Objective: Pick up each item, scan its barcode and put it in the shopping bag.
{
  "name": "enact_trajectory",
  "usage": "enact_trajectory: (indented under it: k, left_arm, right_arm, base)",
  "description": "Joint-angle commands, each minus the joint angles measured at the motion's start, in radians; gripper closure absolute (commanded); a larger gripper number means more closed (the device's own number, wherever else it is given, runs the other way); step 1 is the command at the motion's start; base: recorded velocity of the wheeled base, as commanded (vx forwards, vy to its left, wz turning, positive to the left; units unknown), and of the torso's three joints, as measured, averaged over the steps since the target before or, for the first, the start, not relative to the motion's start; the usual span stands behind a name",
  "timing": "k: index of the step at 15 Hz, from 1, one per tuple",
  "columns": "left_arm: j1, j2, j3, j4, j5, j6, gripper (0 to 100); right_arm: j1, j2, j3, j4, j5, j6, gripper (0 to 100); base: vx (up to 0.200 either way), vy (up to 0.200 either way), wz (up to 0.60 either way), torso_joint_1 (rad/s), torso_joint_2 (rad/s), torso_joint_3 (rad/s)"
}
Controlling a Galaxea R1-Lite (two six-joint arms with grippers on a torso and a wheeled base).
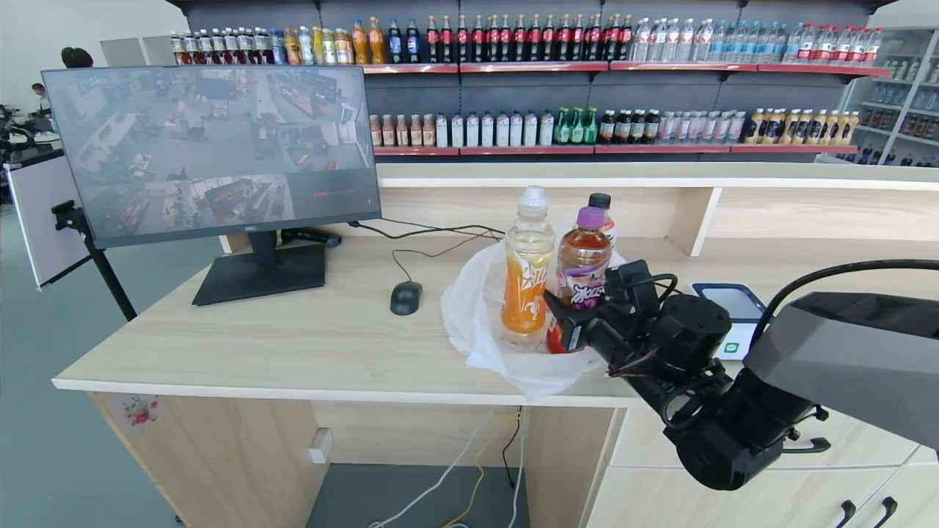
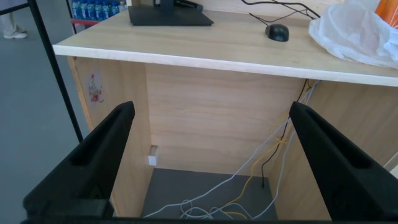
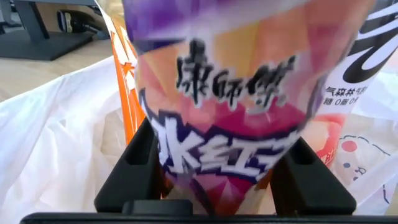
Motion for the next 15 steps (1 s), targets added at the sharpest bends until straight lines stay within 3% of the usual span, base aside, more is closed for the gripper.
enact_trajectory:
  k: [1,12,13,15]
  left_arm:
    - [0.0,0.0,0.0,0.0,0.0,-0.001,0]
    - [0.002,0.0,0.0,0.0,0.0,0.0,0]
    - [0.0,0.0,0.0,0.0,0.0,0.0,0]
    - [0.002,0.0,0.0,0.0,0.0,0.0,0]
  right_arm:
    - [0.0,0.009,0.004,0.0,0.0,0.001,100]
    - [0.001,0.016,0.012,0.0,0.0,0.001,100]
    - [0.0,0.015,0.008,0.0,0.0,0.001,0]
    - [0.004,0.009,-0.006,0.0,0.0,0.024,0]
  base:
    - [0.0,0.0,0.0,0.0,0.0,0.0]
    - [0.0,0.0,0.0,0.0,0.0,0.0]
    - [0.0,0.0,0.0,0.0,0.0,0.0]
    - [0.0,0.0,0.0,0.0,0.0,0.0]
